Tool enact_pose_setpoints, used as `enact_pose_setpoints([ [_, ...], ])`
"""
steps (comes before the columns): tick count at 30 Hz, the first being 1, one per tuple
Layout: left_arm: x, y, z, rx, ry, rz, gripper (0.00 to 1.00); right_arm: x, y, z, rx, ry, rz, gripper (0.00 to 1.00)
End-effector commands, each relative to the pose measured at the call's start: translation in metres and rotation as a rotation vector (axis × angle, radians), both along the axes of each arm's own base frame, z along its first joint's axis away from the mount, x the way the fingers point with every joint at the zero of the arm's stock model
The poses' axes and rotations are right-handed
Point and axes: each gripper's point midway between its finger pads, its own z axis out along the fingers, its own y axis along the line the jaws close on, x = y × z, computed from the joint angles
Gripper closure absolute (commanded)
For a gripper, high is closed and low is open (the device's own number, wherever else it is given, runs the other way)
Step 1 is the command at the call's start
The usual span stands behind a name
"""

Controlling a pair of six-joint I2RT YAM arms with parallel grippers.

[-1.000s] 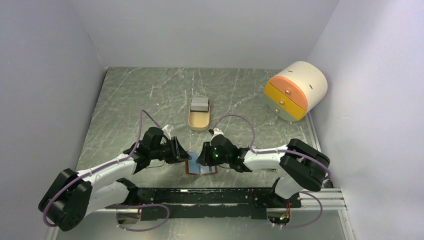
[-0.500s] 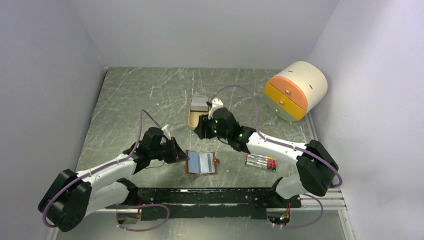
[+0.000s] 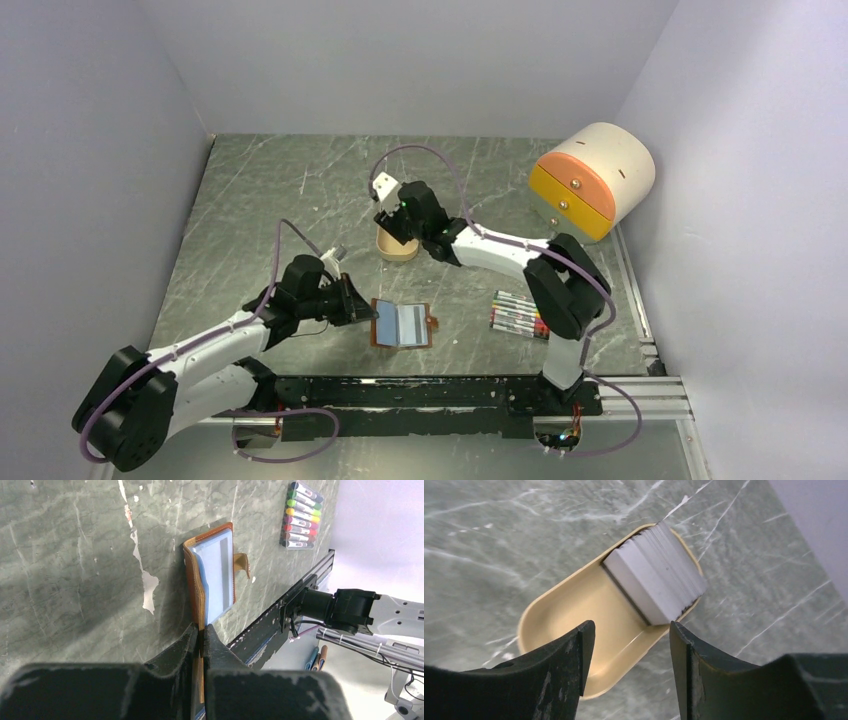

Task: Put the credit cards into the card holder
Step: Pick up the credit card from the storage box.

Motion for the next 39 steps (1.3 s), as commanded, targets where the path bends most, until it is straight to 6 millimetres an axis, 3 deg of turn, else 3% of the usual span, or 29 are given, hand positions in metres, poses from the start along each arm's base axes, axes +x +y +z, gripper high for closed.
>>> enact_pose_setpoints([
  [1, -0.002, 0.001, 0.005, -0.014, -0.029, -0.010, 0.91, 0.034, 0.011, 0.014, -0.109, -0.163, 0.125, 0.38],
  [4, -0.003, 0.000, 0.006, -0.015, -0.028, -0.015, 0.91, 0.039, 0.018, 0.003, -0.161, -0.197, 0.196, 0.31],
  [10, -0.002, 0.000, 0.006, -0.014, -0.022, -0.009, 0.91, 0.059, 0.016, -0.019, -0.259, -0.215, 0.203, 0.30],
  [17, -0.005, 0.001, 0.005, -0.012, -0.010, -0.014, 0.91, 0.071, 0.016, -0.027, -0.311, -0.232, 0.228, 0.30],
  [39, -0.009, 0.004, 0.005, -0.012, 0.003, -0.006, 0.91, 0.079, 0.010, -0.044, -0.375, -0.246, 0.280, 0.29],
])
